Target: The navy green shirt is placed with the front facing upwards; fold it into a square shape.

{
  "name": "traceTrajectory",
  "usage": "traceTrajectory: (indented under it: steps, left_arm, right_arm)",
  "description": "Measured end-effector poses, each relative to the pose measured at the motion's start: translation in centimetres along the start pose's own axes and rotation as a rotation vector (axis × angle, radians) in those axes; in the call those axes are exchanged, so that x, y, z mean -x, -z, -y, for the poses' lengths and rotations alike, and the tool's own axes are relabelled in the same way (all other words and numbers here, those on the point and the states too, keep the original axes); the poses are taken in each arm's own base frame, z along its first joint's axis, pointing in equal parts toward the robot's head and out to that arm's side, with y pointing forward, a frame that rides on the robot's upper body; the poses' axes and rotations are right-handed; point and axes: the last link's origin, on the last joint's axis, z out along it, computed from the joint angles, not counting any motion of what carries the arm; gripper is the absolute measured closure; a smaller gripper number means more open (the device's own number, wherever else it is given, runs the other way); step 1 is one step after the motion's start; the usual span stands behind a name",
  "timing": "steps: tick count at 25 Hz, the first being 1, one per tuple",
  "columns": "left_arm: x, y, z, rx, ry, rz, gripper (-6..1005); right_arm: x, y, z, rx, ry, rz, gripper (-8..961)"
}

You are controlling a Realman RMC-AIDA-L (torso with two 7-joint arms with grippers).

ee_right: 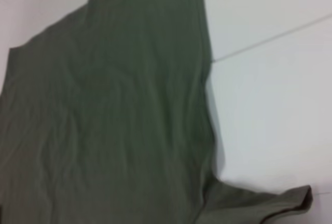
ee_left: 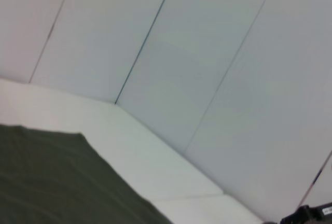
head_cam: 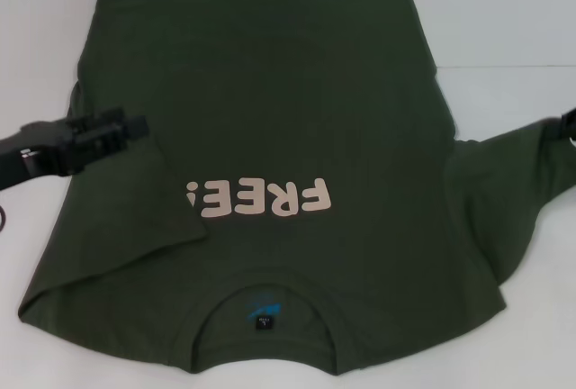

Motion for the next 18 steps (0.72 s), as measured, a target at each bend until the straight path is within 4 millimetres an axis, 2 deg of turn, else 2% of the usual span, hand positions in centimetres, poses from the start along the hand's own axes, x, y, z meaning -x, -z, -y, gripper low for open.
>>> traceTrajectory:
  steps: [8,12,16,17,18]
  left_arm:
    - [-0.4,0.7,0.1,-0.005,0.023,-0.040,439]
    - [-0.3,0.9,0.2,-0.013,0.031,-0.046,439]
    - [-0.4,1.0,0.5,-0.024,0.040,-0.061,439]
    - [-0.4,1.0,0.5,-0.026,0.040,-0.063,439]
    - [-0.5,1.1,0.5,-0.027,0.040,-0.065,439]
  right_arm:
    - [1.2,-0.4,-2.1,0.032,0.046,-0.015,863]
    - [0.5,-0.9,-3.2,0.079,0.048,-0.063,854]
    - [-0.7,-1.9,-5.2,0.146,0.064,-0.147,845]
    - [-1.2,-2.4,-6.3,0.179,0.078,-0.186,843]
    - [-1.2,-2.4,-6.3,0.179,0.078,-0.186,841]
